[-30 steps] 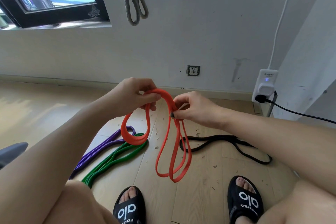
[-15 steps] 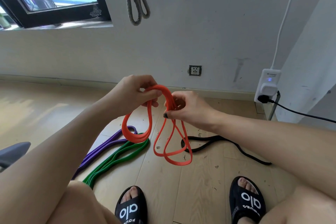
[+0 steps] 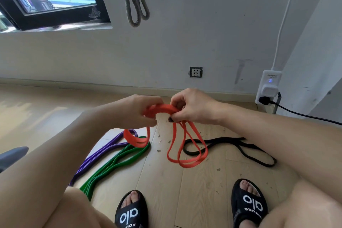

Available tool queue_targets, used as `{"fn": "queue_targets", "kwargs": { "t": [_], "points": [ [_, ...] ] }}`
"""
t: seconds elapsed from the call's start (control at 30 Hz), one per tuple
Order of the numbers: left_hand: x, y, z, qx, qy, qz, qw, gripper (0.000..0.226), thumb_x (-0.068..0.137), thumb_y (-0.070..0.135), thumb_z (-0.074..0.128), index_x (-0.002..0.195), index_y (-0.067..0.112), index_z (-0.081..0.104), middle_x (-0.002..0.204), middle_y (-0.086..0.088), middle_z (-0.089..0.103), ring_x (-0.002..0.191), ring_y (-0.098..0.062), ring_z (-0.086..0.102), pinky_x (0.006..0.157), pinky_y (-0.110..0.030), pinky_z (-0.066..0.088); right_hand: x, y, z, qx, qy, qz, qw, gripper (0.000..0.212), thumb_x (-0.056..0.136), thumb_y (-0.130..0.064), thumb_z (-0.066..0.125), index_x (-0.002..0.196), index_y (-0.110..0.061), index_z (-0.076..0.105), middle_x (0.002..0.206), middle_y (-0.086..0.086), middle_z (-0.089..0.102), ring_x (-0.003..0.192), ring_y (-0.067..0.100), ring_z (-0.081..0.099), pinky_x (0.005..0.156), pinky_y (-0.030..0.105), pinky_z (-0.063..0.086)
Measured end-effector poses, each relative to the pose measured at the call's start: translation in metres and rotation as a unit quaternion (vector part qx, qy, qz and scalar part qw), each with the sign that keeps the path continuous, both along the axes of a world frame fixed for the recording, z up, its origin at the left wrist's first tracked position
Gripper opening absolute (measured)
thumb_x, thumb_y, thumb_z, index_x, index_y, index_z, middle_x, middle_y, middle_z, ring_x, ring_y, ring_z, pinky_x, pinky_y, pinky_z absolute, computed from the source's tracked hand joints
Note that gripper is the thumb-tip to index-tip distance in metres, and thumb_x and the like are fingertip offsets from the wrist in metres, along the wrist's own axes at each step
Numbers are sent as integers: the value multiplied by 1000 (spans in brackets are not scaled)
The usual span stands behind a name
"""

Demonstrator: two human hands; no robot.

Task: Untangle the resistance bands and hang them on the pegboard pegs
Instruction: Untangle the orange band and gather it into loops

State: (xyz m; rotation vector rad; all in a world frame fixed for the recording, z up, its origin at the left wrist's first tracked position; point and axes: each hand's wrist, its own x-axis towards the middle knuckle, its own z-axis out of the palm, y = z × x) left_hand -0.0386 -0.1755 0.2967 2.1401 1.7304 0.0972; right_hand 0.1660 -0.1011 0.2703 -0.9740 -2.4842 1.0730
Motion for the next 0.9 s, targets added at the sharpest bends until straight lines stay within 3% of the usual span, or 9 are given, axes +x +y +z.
{"fn": "queue_targets", "kwargs": {
  "t": [0.13,0.27,0.43,0.67,0.8,0.9],
  "points": [
    [16,4,0,8,-54,-2,999,9,93,35,70,100,32,65,87,11,72,81,-6,70,81,-38,60,0,-2,6,11,-10,14,1000,12,81,-18,82,82,-26,73,74,-8,71,66,3,68,58,14,49],
    [20,6,5,14,-79,0,997,6,97,28,65,100,23,67,88,9,75,84,-2,73,84,-33,61,9,1,8,0,12,8,1000,10,83,-20,81,91,-22,76,86,-1,74,81,13,72,77,33,62],
    [21,4,4,-3,-173,35,984,7,100,23,60,100,17,62,96,6,78,92,-2,74,91,-30,59,24,4,2,-43,38,-4,998,16,84,-22,80,97,-26,72,95,-1,75,91,14,73,89,39,60],
    [25,4,11,-21,-278,110,954,19,103,15,55,105,-3,54,101,-2,77,97,-13,76,91,-38,61,32,6,-5,-36,27,-11,999,11,90,-18,75,100,-23,74,94,-6,75,90,7,73,89,35,60],
    [22,2,13,-26,-304,130,943,15,103,13,54,97,-1,51,104,-5,75,100,-17,76,93,-41,61,36,7,-3,-13,25,-25,999,19,92,-18,73,110,-26,72,98,-11,75,92,2,71,86,24,58],
    [21,2,14,-14,-310,138,941,15,103,9,54,97,-4,51,105,-10,75,102,-16,75,96,-41,59,36,6,-2,36,20,-38,998,17,93,-17,70,103,-30,68,96,-13,72,90,1,68,82,22,54]
  ]
}}
